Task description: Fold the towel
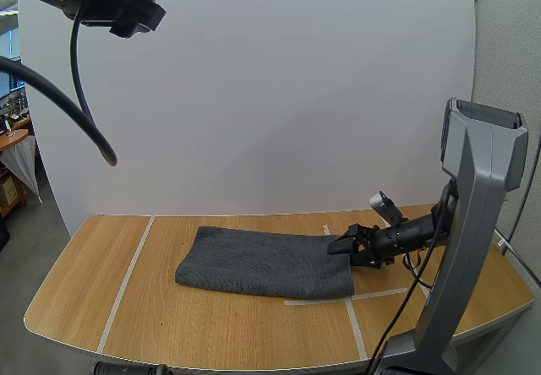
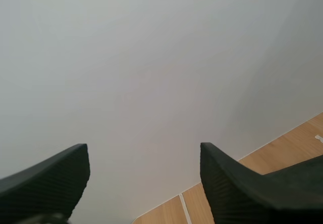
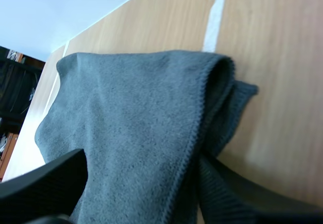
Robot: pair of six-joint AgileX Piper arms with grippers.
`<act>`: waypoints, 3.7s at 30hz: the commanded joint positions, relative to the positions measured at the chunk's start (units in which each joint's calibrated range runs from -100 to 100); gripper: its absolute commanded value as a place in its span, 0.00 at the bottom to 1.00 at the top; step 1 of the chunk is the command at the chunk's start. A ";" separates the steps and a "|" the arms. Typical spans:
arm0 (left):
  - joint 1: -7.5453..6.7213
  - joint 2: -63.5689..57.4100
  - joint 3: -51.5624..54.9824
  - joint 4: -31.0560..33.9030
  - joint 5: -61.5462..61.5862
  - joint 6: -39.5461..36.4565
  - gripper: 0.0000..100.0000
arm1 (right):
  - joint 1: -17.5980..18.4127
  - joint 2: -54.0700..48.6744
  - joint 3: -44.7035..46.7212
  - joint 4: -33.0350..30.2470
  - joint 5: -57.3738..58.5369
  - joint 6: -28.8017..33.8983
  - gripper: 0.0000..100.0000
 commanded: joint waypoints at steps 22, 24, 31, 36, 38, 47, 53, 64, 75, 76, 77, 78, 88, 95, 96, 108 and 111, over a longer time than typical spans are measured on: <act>0.09 -0.18 -0.06 -1.00 0.80 -0.78 1.00 | 1.33 0.45 0.50 0.22 2.32 -0.74 0.00; 0.09 -0.18 -0.06 -1.00 0.80 -0.78 1.00 | 1.33 0.45 0.50 0.67 2.32 -0.74 0.00; 0.09 -0.18 -0.06 -1.02 0.80 -0.78 1.00 | 1.33 0.45 0.50 0.67 2.32 0.07 0.00; 0.09 -0.18 -0.06 -0.62 0.80 -0.78 1.00 | 1.33 -1.50 0.50 0.71 2.32 0.77 0.00; 0.09 -0.18 -0.06 -0.62 0.80 -0.78 1.00 | 1.40 -3.60 0.50 0.71 2.32 0.77 0.00; 0.09 -1.17 -0.06 -0.64 0.80 -0.78 1.00 | 5.58 -13.70 0.50 0.71 2.32 3.67 0.00; 0.09 -4.91 -0.06 0.02 0.80 -1.17 1.00 | 10.06 -17.71 0.50 0.71 2.32 6.09 0.00; 0.09 -10.79 -0.06 10.45 0.80 -9.93 1.00 | 19.76 -19.86 -1.67 1.46 -6.68 10.20 0.00; 0.09 -13.53 -0.06 12.91 0.80 -11.64 1.00 | 25.62 -19.60 -8.89 1.46 -18.88 14.60 0.00; 0.09 -13.53 -0.06 12.91 0.80 -11.64 1.00 | 25.94 -19.60 -8.89 1.56 -19.98 14.60 0.00; 0.09 -13.53 -0.06 12.91 0.80 -11.64 1.00 | 26.37 -19.60 -8.89 1.56 -21.33 14.70 0.00; 0.09 -13.53 -0.06 13.10 0.80 -11.64 1.00 | 26.87 -19.48 -8.89 1.56 -23.09 14.70 0.00; 0.09 -13.53 -0.06 13.10 0.80 -11.64 1.00 | 30.42 -13.16 -12.10 2.02 -29.87 15.19 0.00; 0.09 -13.71 -0.06 13.10 0.80 -11.91 1.00 | 31.79 -8.35 -17.91 2.02 -31.22 16.37 0.00; 0.09 -13.89 -0.06 13.10 0.80 -11.91 1.00 | 32.02 -7.80 -18.28 2.02 -31.60 16.63 0.00; 0.09 -14.25 -0.06 13.58 0.80 -11.91 1.00 | 36.09 -3.85 -21.84 1.56 -40.39 16.35 0.00; 0.09 -14.40 -0.06 13.56 0.80 -11.91 1.00 | 36.41 -3.85 -22.51 1.56 -40.98 15.85 0.00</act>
